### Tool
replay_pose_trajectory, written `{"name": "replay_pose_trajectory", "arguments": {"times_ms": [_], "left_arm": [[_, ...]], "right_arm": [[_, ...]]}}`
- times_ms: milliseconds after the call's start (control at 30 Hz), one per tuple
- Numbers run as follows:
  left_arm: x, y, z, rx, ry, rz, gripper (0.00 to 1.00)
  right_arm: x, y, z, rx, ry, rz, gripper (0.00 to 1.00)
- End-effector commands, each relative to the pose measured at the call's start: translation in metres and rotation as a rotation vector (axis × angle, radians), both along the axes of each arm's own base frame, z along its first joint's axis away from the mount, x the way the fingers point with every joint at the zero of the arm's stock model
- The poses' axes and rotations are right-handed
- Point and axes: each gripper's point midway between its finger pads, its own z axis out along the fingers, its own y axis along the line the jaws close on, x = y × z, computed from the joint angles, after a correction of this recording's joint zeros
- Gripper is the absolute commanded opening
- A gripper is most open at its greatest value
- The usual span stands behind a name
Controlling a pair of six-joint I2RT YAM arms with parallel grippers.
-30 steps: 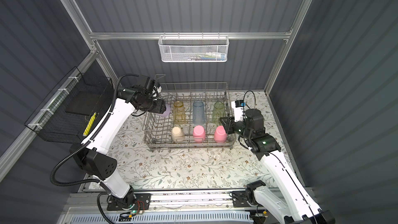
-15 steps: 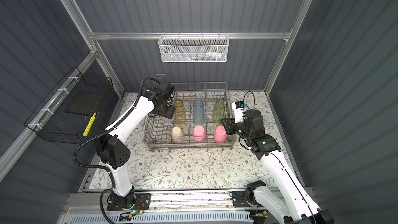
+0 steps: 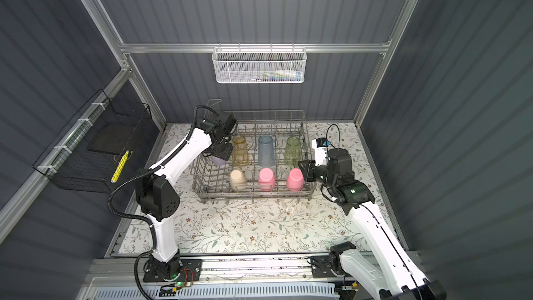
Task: Load cups into a dish rack
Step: Place the cup upside down at the dish rack.
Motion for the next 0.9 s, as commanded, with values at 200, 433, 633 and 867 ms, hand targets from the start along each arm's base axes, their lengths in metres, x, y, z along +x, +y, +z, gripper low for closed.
{"name": "replay_pose_trajectory", "arguments": {"times_ms": [200,433,633,867], "left_arm": [[0.004,0.007,-0.006,0.066,0.015,0.012,0.63],[0.006,0.011,-0.011,0.1,0.02,0.02,0.63],[0.005,0.012,-0.018,0.119,0.044,0.02,0.63],[0.002,0.013,-0.032,0.132,0.084,0.016,0.63]], "right_arm": [[-0.001,-0.005,-0.01,-0.017,0.01,-0.007,0.24],[-0.002,-0.008,-0.012,-0.016,0.013,-0.014,0.24],[-0.001,-0.008,-0.012,-0.01,0.016,-0.014,0.24],[-0.001,-0.009,-0.012,-0.01,0.019,-0.017,0.24]]}}
